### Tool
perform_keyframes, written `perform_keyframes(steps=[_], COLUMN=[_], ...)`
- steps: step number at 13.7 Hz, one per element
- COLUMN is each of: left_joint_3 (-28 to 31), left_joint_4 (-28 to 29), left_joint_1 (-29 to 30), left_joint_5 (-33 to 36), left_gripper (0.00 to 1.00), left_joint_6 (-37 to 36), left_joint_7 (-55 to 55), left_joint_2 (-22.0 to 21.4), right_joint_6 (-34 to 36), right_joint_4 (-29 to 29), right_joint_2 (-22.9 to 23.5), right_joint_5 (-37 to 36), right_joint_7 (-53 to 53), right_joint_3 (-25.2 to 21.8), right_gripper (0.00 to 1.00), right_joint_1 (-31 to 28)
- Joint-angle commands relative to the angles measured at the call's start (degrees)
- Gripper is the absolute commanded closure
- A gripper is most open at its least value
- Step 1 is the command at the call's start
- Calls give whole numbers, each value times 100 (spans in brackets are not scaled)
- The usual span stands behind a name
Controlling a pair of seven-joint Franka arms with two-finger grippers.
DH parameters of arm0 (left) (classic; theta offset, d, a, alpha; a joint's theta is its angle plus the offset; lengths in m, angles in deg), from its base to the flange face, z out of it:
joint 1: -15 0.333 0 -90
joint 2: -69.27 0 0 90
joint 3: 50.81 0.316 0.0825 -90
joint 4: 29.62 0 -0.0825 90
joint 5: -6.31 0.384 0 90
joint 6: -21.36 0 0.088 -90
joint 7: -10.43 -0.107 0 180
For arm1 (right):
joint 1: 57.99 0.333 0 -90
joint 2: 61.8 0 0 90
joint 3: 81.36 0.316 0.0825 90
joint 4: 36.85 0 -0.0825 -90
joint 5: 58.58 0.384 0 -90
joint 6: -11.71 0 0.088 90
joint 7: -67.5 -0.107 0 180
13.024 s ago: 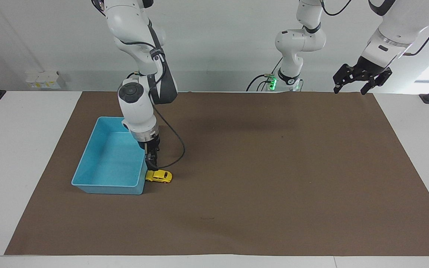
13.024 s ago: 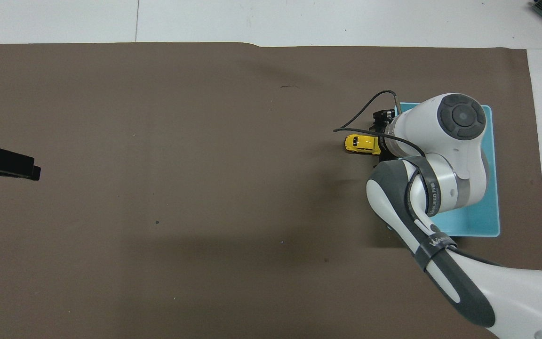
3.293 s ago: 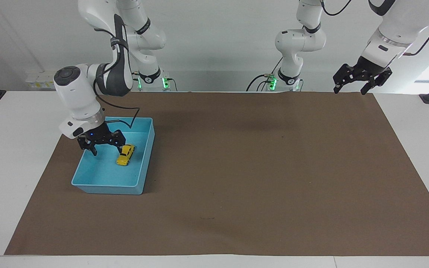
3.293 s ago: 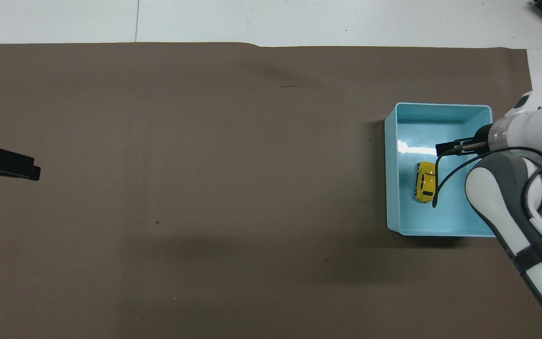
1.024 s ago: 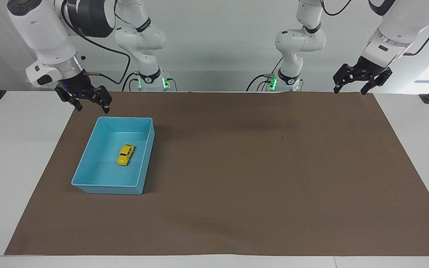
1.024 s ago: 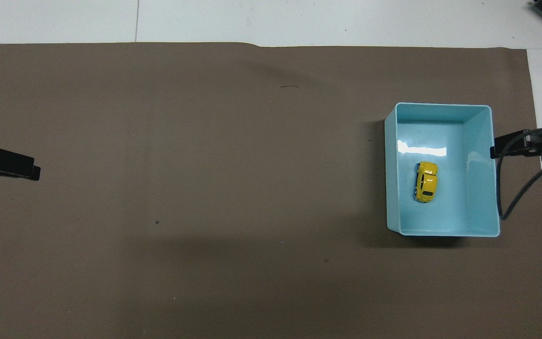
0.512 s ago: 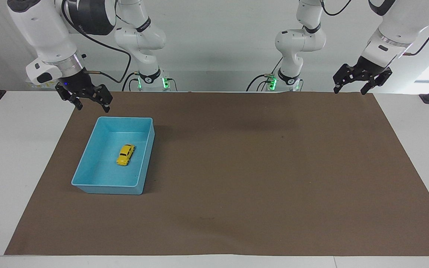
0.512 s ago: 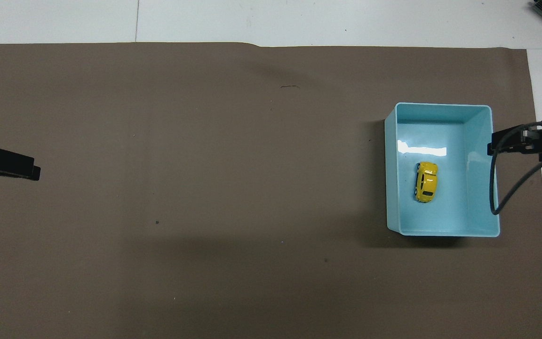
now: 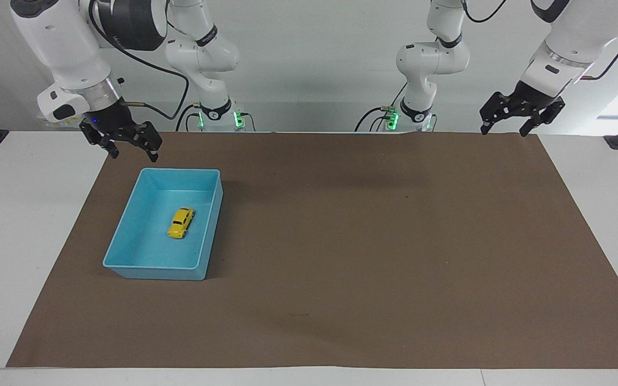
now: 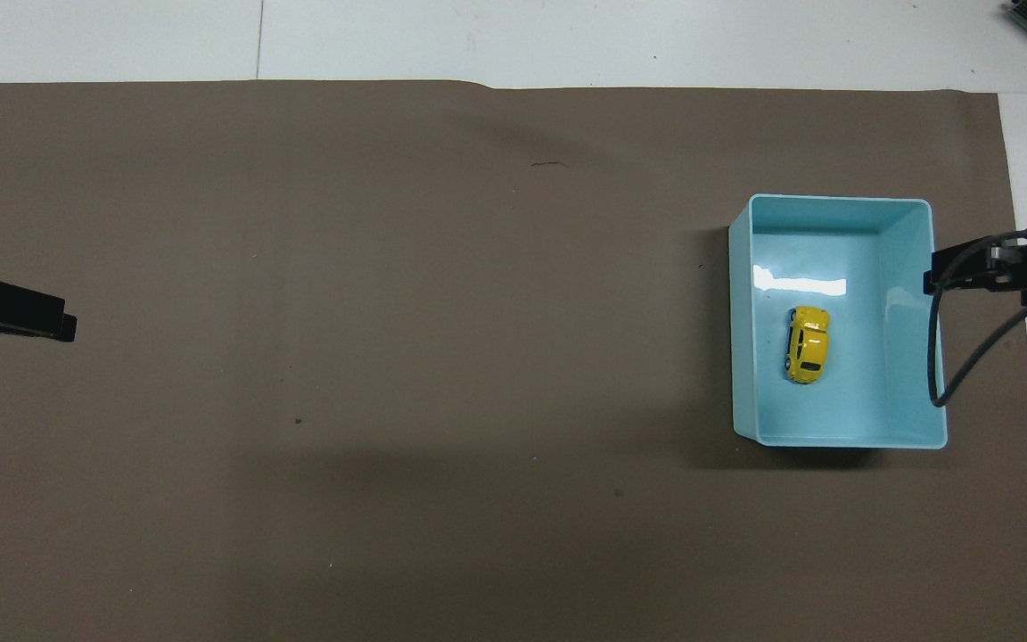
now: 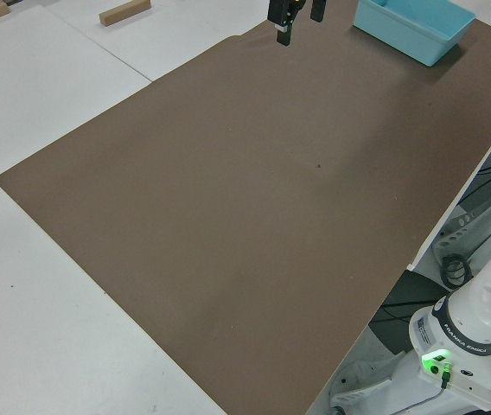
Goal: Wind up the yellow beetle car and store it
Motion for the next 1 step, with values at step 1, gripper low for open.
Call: perform_keyframes(steps=[1], left_joint_3=[-31], left_joint_4=[59], left_joint_1=[66], left_joint_5=[34], left_gripper=[0], left_joint_6=[-36], left_joint_7=[-78], left_joint_2=[-92], right_joint_6=[134], right_joint_4=[10], right_joint_2=[-40], right_joint_5=[-95], right_joint_7=[-18], right_joint_3=[64], right_gripper=[0], right_joint_1=[-46])
